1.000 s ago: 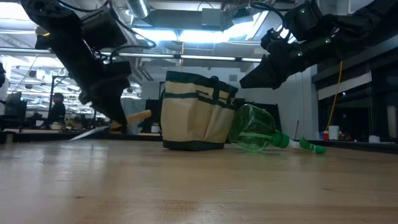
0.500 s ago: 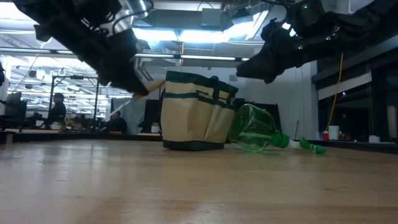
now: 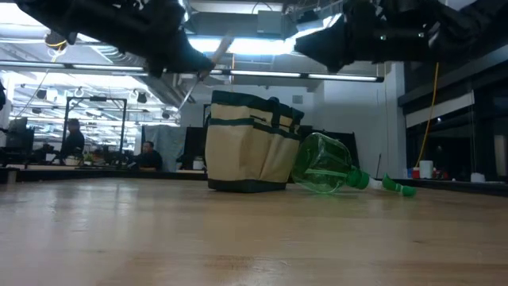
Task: Pick & Place Garden tools in Gardening bag
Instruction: Put the brown trowel into the light brown gardening bag
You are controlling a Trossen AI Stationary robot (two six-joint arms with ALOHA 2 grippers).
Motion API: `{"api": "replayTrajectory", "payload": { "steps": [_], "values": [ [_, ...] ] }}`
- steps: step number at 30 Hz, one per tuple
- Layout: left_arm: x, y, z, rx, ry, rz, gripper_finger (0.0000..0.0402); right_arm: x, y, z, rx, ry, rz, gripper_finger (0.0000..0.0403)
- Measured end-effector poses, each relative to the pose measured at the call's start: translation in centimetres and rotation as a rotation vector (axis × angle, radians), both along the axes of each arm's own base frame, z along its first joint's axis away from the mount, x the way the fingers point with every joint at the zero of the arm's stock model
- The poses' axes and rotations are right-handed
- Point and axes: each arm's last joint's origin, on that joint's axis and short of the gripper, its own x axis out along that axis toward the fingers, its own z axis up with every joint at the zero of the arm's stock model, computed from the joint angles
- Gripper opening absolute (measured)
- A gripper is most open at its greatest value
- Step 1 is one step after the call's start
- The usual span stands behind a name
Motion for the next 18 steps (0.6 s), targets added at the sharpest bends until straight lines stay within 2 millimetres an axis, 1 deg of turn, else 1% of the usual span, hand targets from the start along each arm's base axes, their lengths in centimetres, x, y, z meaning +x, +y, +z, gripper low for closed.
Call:
{"api": "replayTrajectory", "payload": {
  "steps": [5,8,11,18],
  "values": [
    [0.3,-0.1,0.9,0.038,-0.081,-0.050,0.0065,0.2,0.4,0.7,-0.053,-0.087,0.016,0.0181],
    [0.8,-0.2,1.0,0.067,-0.120,-0.096,0.0065,1.1,0.5,1.0,-0.060,-0.090,0.022,0.0181],
    [1.4,-0.3,0.7,0.088,-0.136,-0.125,0.0065,2.7,0.5,1.5,-0.054,-0.060,0.034,0.0181],
    [3.8,-0.4,0.5,0.117,-0.092,-0.127,0.0065,7.0,0.8,1.6,-0.029,0.075,0.087,0.0181]
  ]
}}
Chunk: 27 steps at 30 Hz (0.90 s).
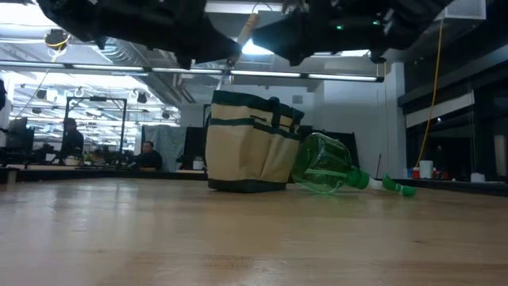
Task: Pick & Place Garden tools in Gardening bag
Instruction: Put the brown trowel into the light brown gardening bag
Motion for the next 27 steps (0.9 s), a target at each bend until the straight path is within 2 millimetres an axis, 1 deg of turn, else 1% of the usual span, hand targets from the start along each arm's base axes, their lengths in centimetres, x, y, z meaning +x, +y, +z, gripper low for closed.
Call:
{"api": "replayTrajectory", "payload": {
  "steps": [3,6,12,15,20,27],
  "values": [
    [0.9,0.0,-0.1,0.004,0.014,-0.007,0.0065,1.3,0.3,-0.3,0.007,0.021,0.053,0.0181],
    [1.5,-0.1,-0.4,0.004,0.029,-0.031,0.0065,2.0,0.3,-0.4,0.017,0.024,0.066,0.0181],
    [1.7,-0.6,-0.7,0.015,0.045,-0.027,0.0065,2.1,0.3,-0.2,0.044,0.014,0.068,0.0177],
    [1.7,-0.7,-0.7,0.028,0.050,-0.033,0.0065,2.1,0.3,-0.1,0.058,0.012,0.067,0.0151],
    [1.7,-0.8,-0.6,0.028,0.048,-0.035,0.0067,2.1,0.3,-0.1,0.075,0.013,0.065,0.0070],
    [1.7,-0.9,-0.7,0.010,0.052,-0.056,0.0092,1.8,0.2,0.0,0.188,0.038,0.050,0.0068]
  ]
}}
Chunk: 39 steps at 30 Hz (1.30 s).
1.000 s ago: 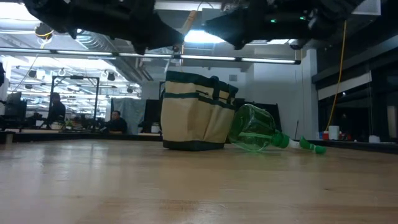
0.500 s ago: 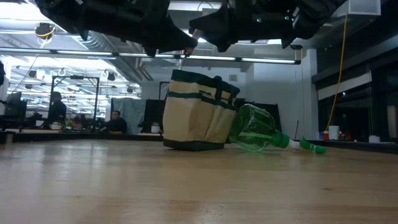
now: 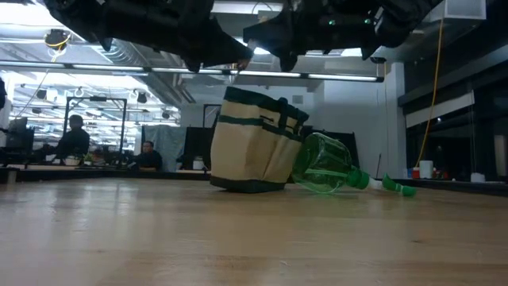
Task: Pick & Place Garden tools in Gardening bag
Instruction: Put the brown trowel into the light brown gardening bag
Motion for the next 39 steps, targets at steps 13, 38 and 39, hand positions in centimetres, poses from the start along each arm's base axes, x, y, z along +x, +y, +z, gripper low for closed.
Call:
{"api": "replayTrajectory", "payload": {
  "steps": [13,38,39],
  "values": [
    [-2.9,-0.6,1.3,-0.011,0.161,-0.013,0.0133,-3.9,-0.5,4.4,0.002,0.015,-0.030,0.0068],
    [-7.2,-2.8,-0.1,-0.261,0.451,-0.013,0.0123,-2.4,-3.0,0.6,0.023,0.166,-0.172,0.0068],
    [-7.1,-2.8,-0.3,-0.259,0.462,-0.011,0.0124,-2.3,-3.2,0.3,0.032,0.184,-0.178,0.0068]
  ]
}}
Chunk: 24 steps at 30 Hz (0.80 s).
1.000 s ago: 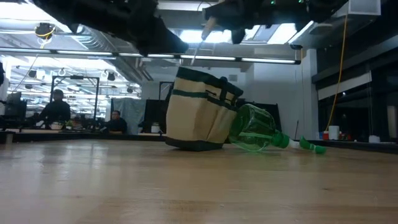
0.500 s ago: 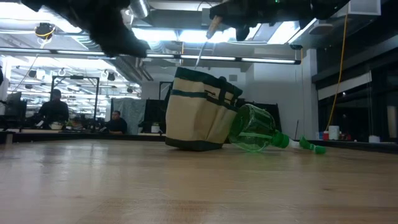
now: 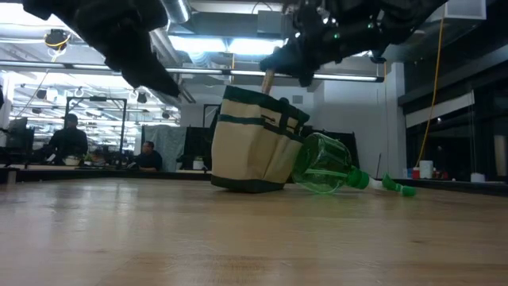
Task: Pick & Place Garden tools in Gardening bag
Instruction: Put the brown trowel into the light brown gardening bag, then put the green spray bottle into the light brown gardening bag
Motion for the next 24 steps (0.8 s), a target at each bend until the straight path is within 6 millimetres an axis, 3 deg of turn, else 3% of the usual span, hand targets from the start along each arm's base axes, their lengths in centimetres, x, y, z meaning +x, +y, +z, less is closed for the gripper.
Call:
{"api": "replayTrajectory", "payload": {
  "steps": [10,18,24],
  "values": [
    [1.2,-0.2,-2.2,0.039,0.108,0.019,0.0121,0.2,-0.6,-0.8,0.024,0.030,-0.022,0.0073],
    [1.4,-0.1,-2.5,0.060,0.118,0.041,0.0124,0.2,-0.4,-0.8,0.022,0.030,-0.016,0.0187],
    [1.4,-0.1,-2.5,0.060,0.117,0.041,0.0125,0.2,-0.4,-0.7,0.025,0.031,-0.016,0.0221]
  ]
}}
